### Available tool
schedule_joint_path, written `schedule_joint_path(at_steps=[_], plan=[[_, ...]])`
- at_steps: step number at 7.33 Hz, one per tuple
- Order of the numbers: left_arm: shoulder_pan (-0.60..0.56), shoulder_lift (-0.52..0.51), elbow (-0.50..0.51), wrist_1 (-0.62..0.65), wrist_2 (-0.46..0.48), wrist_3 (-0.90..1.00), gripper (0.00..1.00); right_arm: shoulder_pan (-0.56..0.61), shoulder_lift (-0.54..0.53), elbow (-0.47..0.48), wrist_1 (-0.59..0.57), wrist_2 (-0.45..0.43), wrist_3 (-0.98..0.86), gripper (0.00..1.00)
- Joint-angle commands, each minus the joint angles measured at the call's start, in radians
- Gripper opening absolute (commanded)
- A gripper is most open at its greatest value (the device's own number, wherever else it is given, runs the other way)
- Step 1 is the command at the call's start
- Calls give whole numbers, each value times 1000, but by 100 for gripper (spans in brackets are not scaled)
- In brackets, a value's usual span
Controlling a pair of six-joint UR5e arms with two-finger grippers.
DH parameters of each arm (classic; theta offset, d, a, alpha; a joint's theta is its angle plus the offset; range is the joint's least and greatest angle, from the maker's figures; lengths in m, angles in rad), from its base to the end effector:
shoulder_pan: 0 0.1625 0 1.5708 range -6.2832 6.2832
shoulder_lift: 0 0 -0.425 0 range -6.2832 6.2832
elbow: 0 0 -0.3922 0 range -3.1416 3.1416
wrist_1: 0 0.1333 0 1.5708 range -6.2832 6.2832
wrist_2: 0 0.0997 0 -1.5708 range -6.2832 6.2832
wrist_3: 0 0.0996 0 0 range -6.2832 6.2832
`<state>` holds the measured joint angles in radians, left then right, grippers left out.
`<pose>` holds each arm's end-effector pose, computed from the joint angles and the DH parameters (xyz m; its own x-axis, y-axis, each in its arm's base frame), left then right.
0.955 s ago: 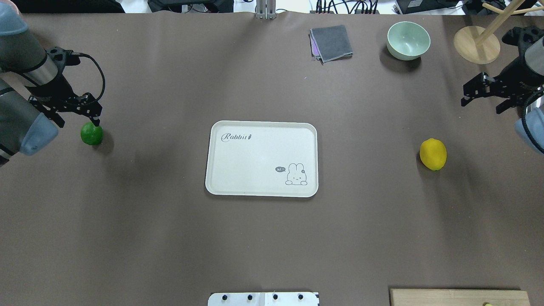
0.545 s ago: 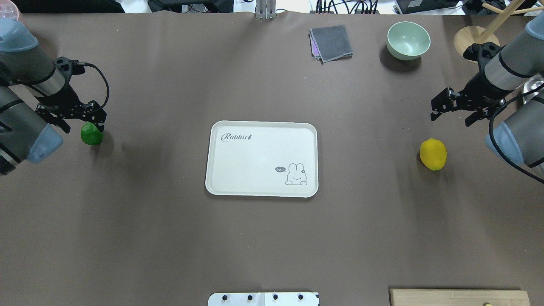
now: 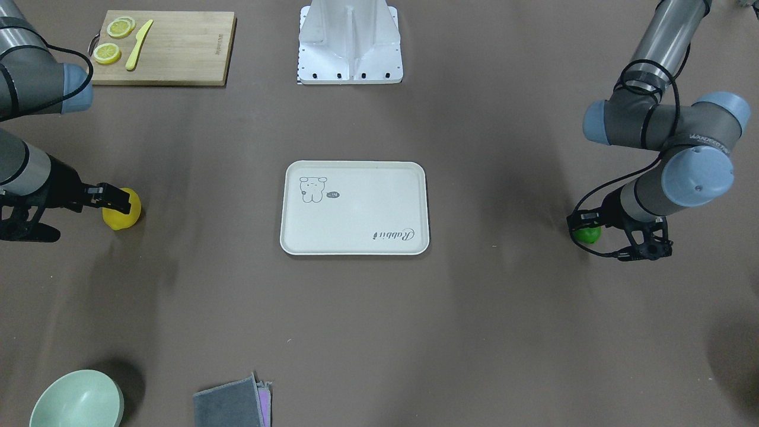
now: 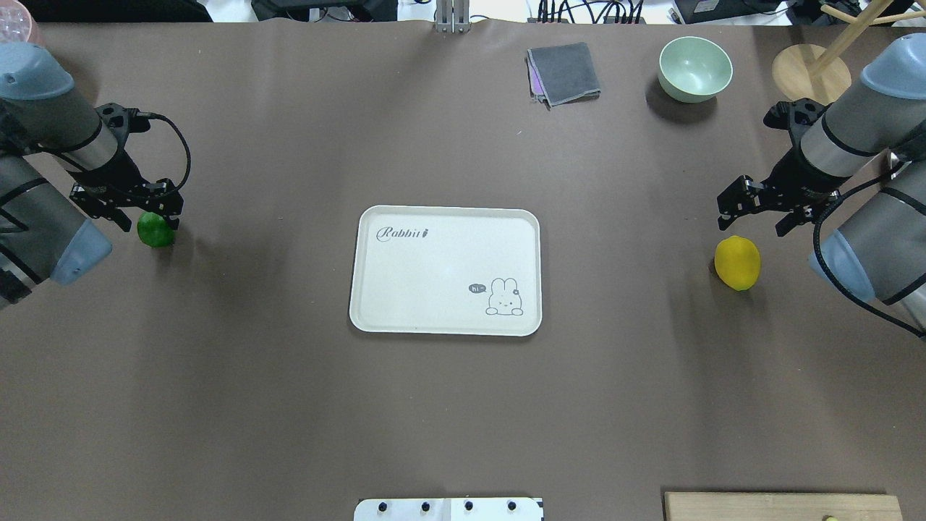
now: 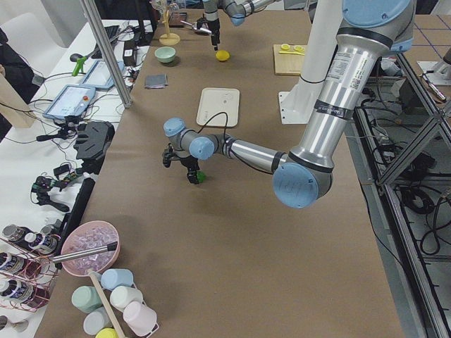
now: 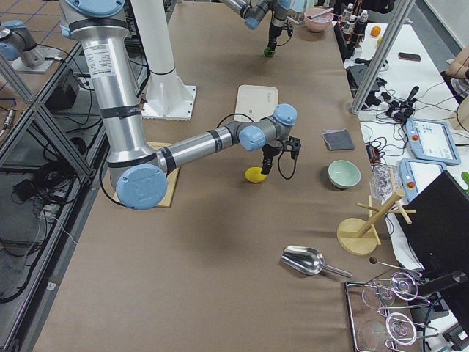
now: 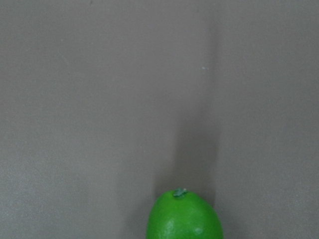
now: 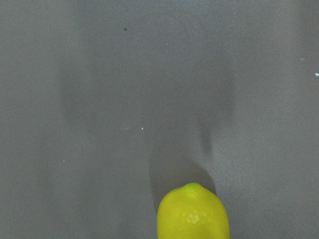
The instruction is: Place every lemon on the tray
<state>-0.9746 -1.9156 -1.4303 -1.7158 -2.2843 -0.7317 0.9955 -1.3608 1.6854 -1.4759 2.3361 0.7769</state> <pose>0.3070 -0.5737 0.5195 0.7244 -0.0657 -0.6862 -0.0586 0.9860 -0.1562 -0.2620 -0.5221 0.4781 0.6704 0.0886 0.7367 0.0378 0.9875 -0.1531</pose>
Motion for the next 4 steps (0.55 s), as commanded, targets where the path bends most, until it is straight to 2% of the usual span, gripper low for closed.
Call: schedule_joint_path(at_steps=[1,3,4], plan=[[0,0,-4,-1,-1,1,0,-15,-14,-4,-7,0,-53,99],[-15,6,-60,30,-15,9,0,-50,-17,-12,-4,-14,-59,99],[-38,16,-96,74,-55,14,0,-64,-15,-22,-1,-15,-60,99]])
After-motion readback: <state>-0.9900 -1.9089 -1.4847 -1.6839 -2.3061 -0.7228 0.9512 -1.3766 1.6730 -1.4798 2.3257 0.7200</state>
